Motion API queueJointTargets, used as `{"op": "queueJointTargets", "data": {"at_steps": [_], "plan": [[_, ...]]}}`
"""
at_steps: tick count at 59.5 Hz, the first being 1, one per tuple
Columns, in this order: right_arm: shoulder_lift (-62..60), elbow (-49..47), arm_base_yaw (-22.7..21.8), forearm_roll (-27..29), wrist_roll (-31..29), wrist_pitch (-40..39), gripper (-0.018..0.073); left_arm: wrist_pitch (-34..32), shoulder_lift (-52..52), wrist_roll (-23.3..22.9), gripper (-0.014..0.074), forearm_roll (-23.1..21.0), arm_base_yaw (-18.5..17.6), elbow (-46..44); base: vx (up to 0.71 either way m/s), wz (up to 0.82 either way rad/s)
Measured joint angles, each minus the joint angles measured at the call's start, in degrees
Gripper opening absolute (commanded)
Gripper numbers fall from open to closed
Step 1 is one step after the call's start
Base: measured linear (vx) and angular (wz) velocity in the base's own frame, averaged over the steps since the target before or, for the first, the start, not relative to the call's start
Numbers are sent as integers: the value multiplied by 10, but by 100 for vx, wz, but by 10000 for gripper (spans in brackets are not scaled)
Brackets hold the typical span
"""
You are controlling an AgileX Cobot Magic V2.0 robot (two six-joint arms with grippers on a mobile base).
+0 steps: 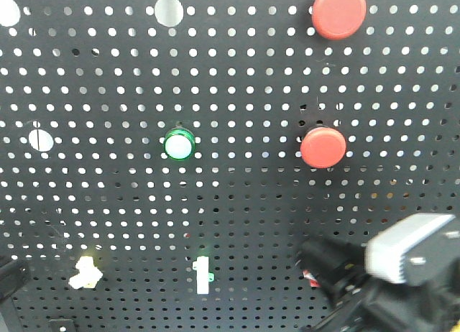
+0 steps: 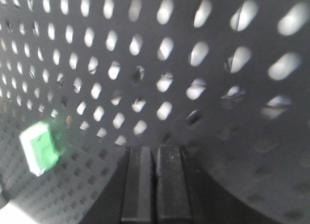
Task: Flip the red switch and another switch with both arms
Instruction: 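Move the right gripper up to the red toggle switch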
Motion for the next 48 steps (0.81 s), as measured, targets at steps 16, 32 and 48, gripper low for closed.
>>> {"op": "queueJointTargets", "data": {"at_steps": [16, 32, 48], "plan": [[-10, -14, 2, -3, 20, 66, -6, 0, 0, 0, 2, 2, 0, 0, 0, 0], [-19, -24, 2, -1, 22, 118, -6, -5, 0, 0, 2, 3, 0, 0, 0, 0], [-19, -19, 2, 2, 22, 95, -6, -13, 0, 0, 2, 4, 0, 0, 0, 0]]}}
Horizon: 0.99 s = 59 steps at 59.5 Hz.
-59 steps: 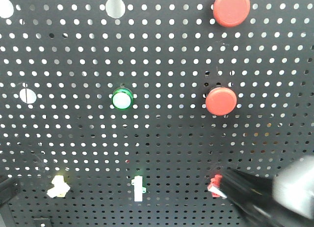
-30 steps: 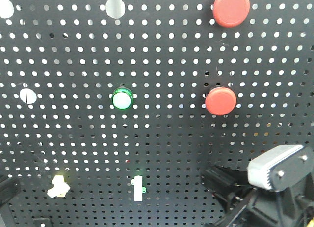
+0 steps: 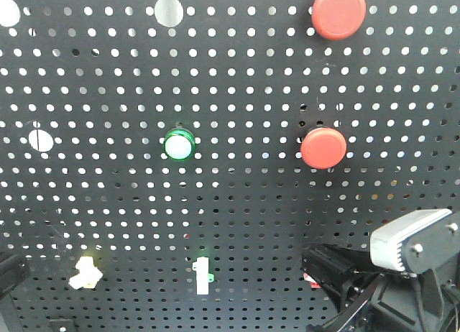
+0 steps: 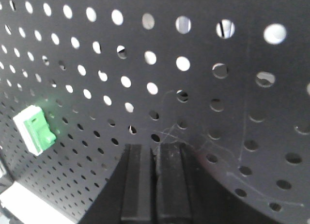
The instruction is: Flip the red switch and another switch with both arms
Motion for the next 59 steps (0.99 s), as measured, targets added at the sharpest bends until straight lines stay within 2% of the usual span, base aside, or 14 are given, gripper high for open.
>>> {"op": "queueJointTargets", "data": {"at_steps": [59], "plan": [[6, 19, 0, -2, 10, -107, -6, 0, 0, 0, 2, 0, 0, 0, 0, 0]]}}
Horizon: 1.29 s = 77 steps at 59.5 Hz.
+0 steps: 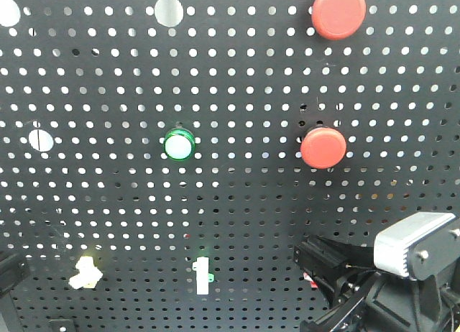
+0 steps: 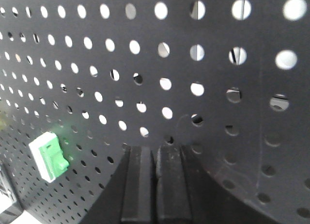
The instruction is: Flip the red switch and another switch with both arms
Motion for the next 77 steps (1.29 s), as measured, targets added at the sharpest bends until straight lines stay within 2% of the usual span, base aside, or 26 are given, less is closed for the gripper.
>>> {"op": "queueJointTargets", "data": {"at_steps": [22, 42, 47, 60, 70, 77], "plan": [[-20, -1, 0, 2, 8, 33, -6, -1, 0, 0, 2, 0, 0, 0, 0, 0], [9, -7, 1, 1, 74, 41, -6, -1, 0, 0, 2, 0, 0, 0, 0, 0], [9, -8, 12, -3, 85, 46, -6, -1, 0, 0, 2, 0, 0, 0, 0, 0], [21, -1, 58, -19, 89, 126, -6, -2, 9, 0, 2, 9, 0, 0, 0, 0], [21, -1, 60, -21, 88, 161, -6, -2, 21, 0, 2, 11, 0, 0, 0, 0], [21, -1, 60, -23, 87, 154, -6, -2, 24, 0, 2, 11, 0, 0, 0, 0]]}}
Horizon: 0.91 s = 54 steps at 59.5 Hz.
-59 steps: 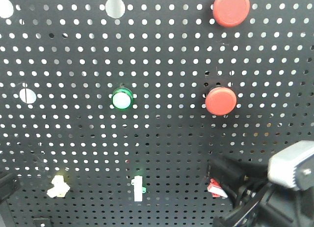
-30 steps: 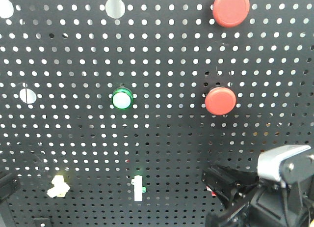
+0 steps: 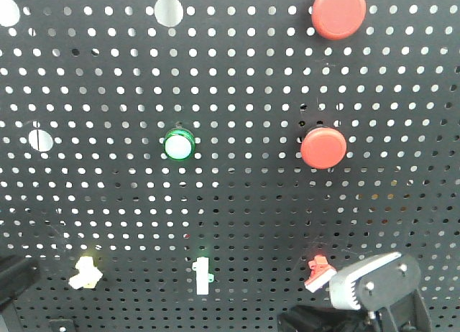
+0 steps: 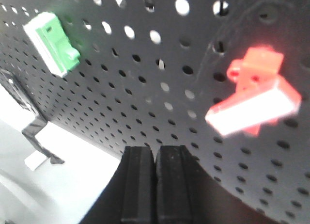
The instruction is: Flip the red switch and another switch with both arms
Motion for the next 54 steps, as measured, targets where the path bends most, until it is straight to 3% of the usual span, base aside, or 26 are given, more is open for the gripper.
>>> {"op": "queueJointTargets", "data": {"at_steps": [22, 54], "plan": [[-52, 0, 0, -1, 0, -149, -6, -76, -7, 0, 2, 0, 0, 0, 0, 0], [-58, 0, 0, -1, 0, -156, -6, -99, -12, 0, 2, 0, 0, 0, 0, 0]]}}
